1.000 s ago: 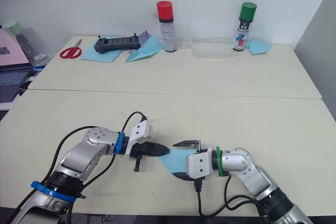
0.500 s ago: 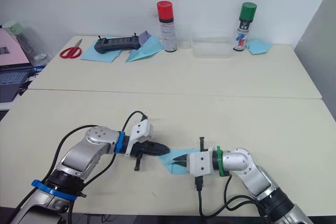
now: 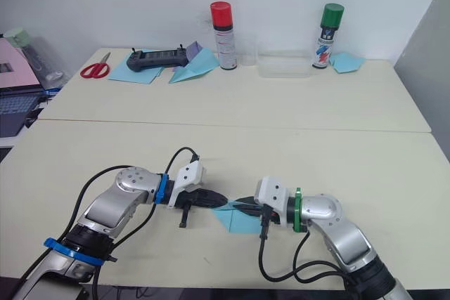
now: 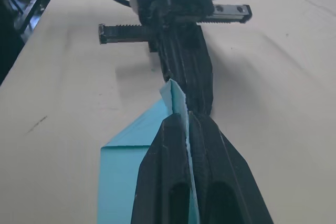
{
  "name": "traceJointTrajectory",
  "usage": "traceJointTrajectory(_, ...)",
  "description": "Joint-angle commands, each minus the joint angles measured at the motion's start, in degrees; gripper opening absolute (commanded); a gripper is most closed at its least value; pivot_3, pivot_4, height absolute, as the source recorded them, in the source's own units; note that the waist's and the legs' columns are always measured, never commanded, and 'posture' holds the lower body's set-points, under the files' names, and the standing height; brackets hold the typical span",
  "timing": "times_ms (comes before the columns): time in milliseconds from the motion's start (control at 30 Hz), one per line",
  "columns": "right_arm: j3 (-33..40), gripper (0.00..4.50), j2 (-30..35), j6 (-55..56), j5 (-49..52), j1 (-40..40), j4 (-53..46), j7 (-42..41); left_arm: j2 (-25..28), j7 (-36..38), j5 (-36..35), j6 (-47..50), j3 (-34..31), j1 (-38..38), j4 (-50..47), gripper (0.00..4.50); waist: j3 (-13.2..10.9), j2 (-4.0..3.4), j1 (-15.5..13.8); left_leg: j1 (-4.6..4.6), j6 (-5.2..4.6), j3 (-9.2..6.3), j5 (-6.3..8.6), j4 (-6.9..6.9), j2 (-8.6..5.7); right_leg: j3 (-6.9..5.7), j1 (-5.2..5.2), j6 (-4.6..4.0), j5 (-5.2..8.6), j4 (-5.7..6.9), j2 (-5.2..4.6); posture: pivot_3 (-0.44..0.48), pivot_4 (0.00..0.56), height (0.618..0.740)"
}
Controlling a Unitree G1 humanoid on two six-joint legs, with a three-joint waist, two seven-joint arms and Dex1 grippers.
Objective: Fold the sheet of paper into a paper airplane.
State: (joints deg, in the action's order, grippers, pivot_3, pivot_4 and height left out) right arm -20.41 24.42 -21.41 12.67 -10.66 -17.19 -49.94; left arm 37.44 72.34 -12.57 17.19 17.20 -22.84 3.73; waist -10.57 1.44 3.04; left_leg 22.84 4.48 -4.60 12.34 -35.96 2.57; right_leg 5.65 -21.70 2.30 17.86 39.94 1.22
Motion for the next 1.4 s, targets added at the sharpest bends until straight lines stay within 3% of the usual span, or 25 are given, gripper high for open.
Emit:
traceJointTrajectory(33, 2.4, 0.24, -0.5, -4.2, 2.1, -1.2, -2.6, 2.1, 0.7, 0.4, 2.5, -0.2, 1.8, 0.6, 1.4, 0.0, 0.0, 0.0, 0.0, 0.0, 0.0, 0.0, 0.0, 0.0, 0.0, 0.0, 0.0, 0.0, 0.0, 0.0, 0.0, 0.0, 0.15, 0.74)
traceJointTrajectory(633, 0.8, 0.24, 0.3, -4.3, -2.5, -2.0, 0.4, 5.8, 1.9, 1.0, 3.3, -1.4, 1.3, -0.1, 3.3, 0.0, 0.0, 0.0, 0.1, 0.01, 0.0, 0.01, 0.0, 0.0, -0.01, 0.01, -0.01, 0.01, 0.0, -0.02, 0.0, 0.0, 0.15, 0.74)
traceJointTrajectory(1067, 1.0, 0.24, 5.6, -7.5, 3.4, 1.5, -6.8, -0.2, 2.0, 1.0, 2.6, -1.5, 1.8, 1.5, 1.3, 0.0, 0.0, 0.0, 0.2, 0.02, 0.0, 0.01, 0.0, 0.07, 0.01, 0.01, -0.04, 0.0, 0.01, -0.05, 0.0, 0.0, 0.15, 0.74)
traceJointTrajectory(1400, 3.2, 0.24, 2.8, -13.6, 7.4, 0.0, -7.4, 2.2, 1.7, 2.6, 6.4, -10.0, 4.2, 0.5, 4.6, 0.0, 0.0, 0.0, 0.2, 0.03, 0.0, 0.02, 0.01, 0.09, 0.01, 0.01, -0.04, 0.0, 0.02, -0.1, 0.0, 0.0, 0.15, 0.74)
